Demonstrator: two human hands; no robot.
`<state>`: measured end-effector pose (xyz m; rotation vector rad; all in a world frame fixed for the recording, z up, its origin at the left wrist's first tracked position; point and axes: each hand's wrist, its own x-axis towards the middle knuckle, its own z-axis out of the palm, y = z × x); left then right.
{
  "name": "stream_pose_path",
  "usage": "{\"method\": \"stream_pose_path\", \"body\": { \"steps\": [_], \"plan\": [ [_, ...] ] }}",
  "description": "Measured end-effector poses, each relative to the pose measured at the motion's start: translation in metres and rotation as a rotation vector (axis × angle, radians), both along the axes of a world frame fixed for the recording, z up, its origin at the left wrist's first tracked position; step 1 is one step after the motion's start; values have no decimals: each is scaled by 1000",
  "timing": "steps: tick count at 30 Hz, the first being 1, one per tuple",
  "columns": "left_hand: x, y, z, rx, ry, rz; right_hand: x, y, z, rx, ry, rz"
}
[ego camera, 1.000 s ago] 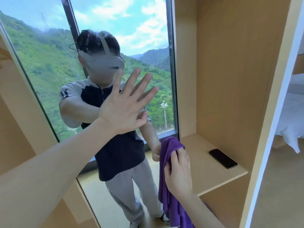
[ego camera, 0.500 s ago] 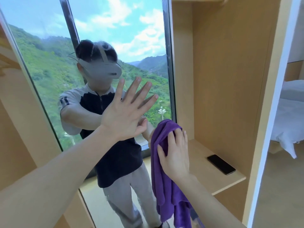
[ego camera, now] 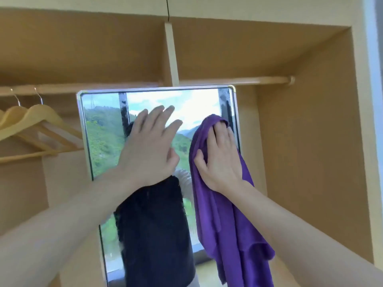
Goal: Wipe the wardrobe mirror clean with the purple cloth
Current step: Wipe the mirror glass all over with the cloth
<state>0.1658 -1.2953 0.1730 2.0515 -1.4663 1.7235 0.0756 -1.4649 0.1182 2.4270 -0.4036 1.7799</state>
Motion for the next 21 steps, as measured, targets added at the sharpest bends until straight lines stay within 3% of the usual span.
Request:
{"method": "stream_pose_path", "body": {
  "steps": [4, 8, 11, 16, 21],
  "plan": [
    [9, 13, 61, -139, -39, 72, 9, 2, 66, -97, -36, -28],
    [21, 21, 99, -196, 225, 132, 13, 2, 67, -149, 0, -76],
    [27, 16, 98, -159, 187, 184, 11, 2, 48, -265, 92, -97],
    [24, 14, 98, -133, 204, 219, 6, -1, 22, -643, 356, -64],
    [24, 15, 100, -92, 238, 223, 3, -6, 65, -754, 372, -92]
  ]
}}
